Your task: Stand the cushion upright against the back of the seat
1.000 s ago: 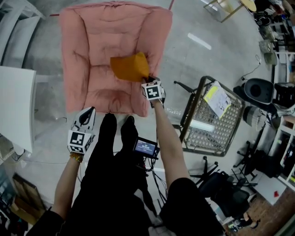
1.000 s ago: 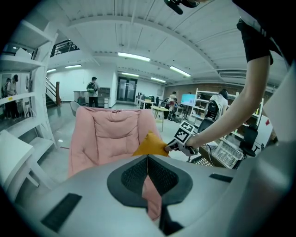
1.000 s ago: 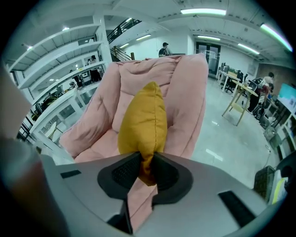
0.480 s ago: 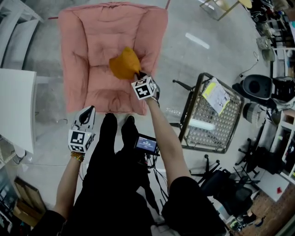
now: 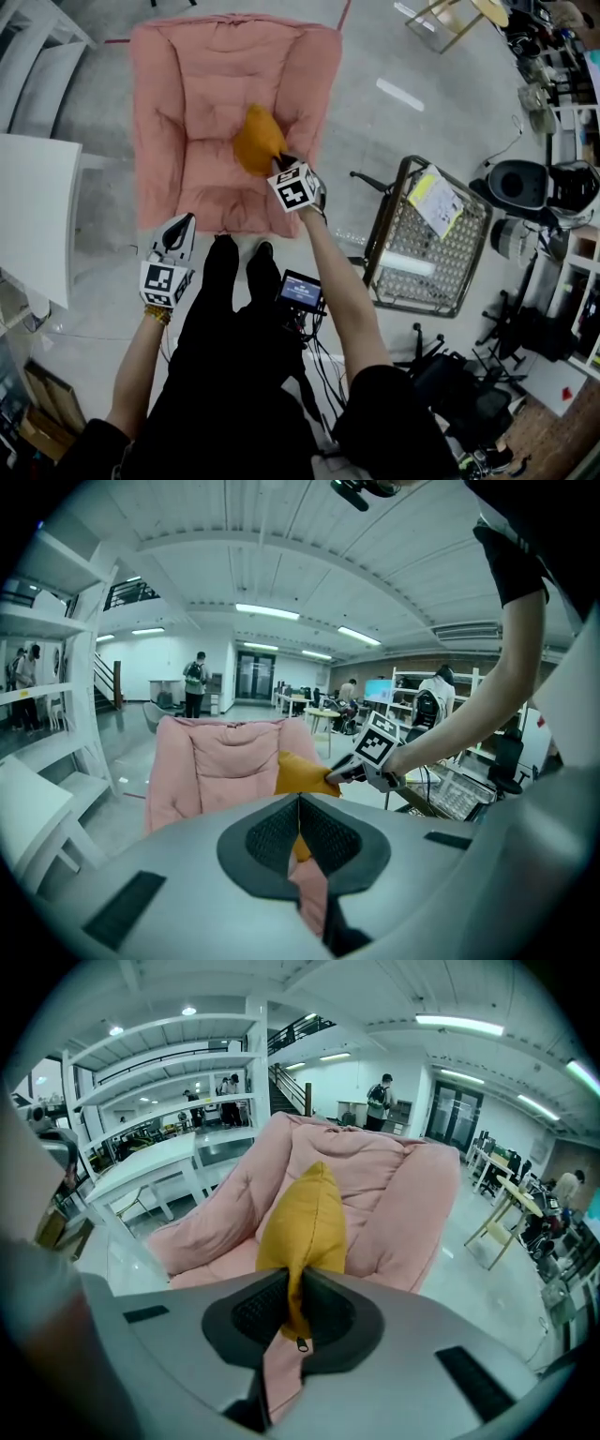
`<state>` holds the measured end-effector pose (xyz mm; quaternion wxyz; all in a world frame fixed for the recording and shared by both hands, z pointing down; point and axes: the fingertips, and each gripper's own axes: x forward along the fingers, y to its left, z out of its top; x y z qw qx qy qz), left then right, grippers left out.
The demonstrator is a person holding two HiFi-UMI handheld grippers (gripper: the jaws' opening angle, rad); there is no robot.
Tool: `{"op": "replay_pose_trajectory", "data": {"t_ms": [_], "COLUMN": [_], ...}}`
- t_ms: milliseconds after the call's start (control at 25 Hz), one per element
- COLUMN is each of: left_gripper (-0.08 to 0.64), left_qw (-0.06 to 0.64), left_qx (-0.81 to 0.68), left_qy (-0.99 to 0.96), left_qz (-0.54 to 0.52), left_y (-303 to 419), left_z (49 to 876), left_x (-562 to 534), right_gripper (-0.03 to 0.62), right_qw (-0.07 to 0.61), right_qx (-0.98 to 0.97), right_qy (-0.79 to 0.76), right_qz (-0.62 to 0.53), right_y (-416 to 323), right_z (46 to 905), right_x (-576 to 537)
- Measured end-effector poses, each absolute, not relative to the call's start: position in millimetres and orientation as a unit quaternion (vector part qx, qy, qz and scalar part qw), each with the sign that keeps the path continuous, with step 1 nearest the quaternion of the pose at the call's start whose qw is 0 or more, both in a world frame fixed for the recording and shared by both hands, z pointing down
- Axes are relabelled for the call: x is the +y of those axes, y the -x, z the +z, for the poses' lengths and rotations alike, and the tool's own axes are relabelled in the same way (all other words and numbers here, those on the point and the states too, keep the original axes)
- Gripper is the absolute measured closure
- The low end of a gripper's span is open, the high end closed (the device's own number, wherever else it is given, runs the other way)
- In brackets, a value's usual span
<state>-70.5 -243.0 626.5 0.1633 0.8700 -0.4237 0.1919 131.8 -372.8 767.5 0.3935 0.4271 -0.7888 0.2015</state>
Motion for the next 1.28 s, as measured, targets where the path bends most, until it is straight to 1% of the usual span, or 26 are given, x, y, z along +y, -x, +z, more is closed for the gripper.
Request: {"op": "replay_pose_trajectory", "data": {"t_ms": [400,600,760,800,840,880,960,1000,1080,1200,1280], "left_gripper": [0.546,0.546,0.545,0.535,0.499,0.443,0.382,0.364,0.341,0.334,0.331], "left_qw": [0.153,0.163,0.159,0.155,0.150,0.144,0.126,0.116,0.096,0.064,0.037], "left_qx": [-0.421,-0.395,-0.364,-0.355,-0.344,-0.334,-0.317,-0.308,-0.289,-0.251,-0.218], "left_qy": [-0.878,-0.891,-0.905,-0.910,-0.915,-0.920,-0.931,-0.936,-0.945,-0.961,-0.969], "left_qz": [0.167,0.155,0.152,0.151,0.147,0.143,0.133,0.127,0.115,0.100,0.108], "left_y": [78,83,86,87,87,87,88,89,88,81,73], "left_z": [613,603,594,592,588,582,567,559,539,510,500], "left_x": [-245,-248,-258,-260,-262,-264,-270,-273,-277,-276,-270], "right_gripper": [0.548,0.549,0.549,0.549,0.549,0.549,0.549,0.549,0.549,0.549,0.549], "right_qw": [0.395,0.413,0.407,0.405,0.403,0.402,0.399,0.398,0.394,0.392,0.391], "right_qx": [-0.823,-0.844,-0.865,-0.870,-0.874,-0.877,-0.882,-0.884,-0.886,-0.887,-0.887], "right_qy": [-0.378,-0.334,-0.294,-0.282,-0.270,-0.257,-0.233,-0.222,-0.203,-0.173,-0.158], "right_qz": [0.155,0.078,0.009,-0.009,-0.030,-0.051,-0.090,-0.108,-0.138,-0.172,-0.187], "right_y": [-116,-103,-87,-84,-81,-78,-73,-70,-64,-56,-51], "right_z": [704,664,619,607,595,583,562,553,538,523,518], "right_x": [-351,-330,-313,-308,-303,-297,-287,-283,-273,-259,-253]}}
